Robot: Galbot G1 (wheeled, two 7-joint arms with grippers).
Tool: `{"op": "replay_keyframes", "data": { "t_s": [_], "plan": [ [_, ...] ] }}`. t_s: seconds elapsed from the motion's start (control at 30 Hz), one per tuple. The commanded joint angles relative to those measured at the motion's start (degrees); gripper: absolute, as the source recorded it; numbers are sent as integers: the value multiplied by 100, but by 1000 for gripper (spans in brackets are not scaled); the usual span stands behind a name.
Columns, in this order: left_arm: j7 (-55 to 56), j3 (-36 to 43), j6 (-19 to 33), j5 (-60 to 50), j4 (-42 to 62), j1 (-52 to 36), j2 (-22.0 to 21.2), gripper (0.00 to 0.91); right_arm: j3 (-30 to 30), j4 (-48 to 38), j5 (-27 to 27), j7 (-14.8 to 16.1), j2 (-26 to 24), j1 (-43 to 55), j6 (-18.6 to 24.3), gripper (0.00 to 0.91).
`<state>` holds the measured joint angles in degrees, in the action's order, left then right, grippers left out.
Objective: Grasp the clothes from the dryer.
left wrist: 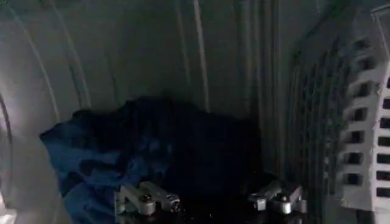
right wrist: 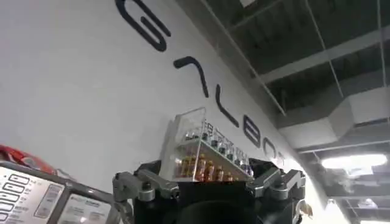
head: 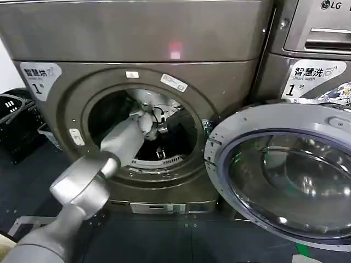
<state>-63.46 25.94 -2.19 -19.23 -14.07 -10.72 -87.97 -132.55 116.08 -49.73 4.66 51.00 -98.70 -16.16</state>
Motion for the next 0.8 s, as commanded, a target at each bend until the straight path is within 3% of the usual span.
{"op": "replay_keyframes", "data": {
  "t_s": [0.03, 0.2, 0.8],
  "plan": [
    [-57, 81, 22, -57, 48, 17, -19, 125, 23, -6, 6, 6, 2, 8, 6, 907],
    [-87, 84, 62, -75, 86, 77, -14, 0, 41, -8, 19, 11, 24, 25, 16, 907],
    [338, -546, -1, 372, 79, 180, 64, 0, 51, -22, 78, 35, 89, 65, 52, 907]
  ]
}}
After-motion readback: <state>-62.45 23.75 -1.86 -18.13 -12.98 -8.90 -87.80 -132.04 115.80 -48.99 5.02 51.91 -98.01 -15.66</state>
